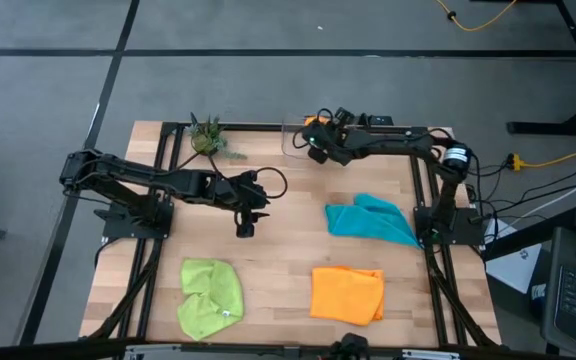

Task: Fold microfiber towels
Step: Put the top orange towel into the transparent bin

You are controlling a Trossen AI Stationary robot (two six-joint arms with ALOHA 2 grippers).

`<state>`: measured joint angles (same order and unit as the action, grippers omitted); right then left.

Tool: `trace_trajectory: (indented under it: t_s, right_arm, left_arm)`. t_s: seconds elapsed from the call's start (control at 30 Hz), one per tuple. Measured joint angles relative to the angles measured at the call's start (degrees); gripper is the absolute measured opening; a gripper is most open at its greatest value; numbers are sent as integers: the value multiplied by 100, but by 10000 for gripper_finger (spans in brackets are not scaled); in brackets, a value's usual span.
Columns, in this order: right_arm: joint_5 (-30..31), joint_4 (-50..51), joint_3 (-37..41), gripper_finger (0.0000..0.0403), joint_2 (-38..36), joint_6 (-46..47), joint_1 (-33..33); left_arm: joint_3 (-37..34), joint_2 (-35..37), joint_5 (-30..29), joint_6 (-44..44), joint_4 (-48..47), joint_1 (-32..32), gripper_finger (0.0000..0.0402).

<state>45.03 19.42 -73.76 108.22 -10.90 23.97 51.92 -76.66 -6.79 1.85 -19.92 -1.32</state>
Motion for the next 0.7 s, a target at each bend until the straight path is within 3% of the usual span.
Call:
trace_trajectory:
  t_s: [0.23, 0.4, 0.57, 0.7]
  right_arm:
    - [-287, -33, -369, 132, 280, 166, -2]
    - [-1283, 138, -532, 200, 267, 340, 0]
    - [-2256, 700, -973, 240, 258, 502, -12]
    - [-2534, 1556, -1521, 247, 254, 633, -17]
  left_arm:
    - [0, 0, 2, -3, -20, -28, 155]
    - [0, 0, 2, -9, -29, -28, 155]
    - [0, 0, 2, -17, -68, -28, 155]
    - [0, 0, 2, -20, -71, -28, 155]
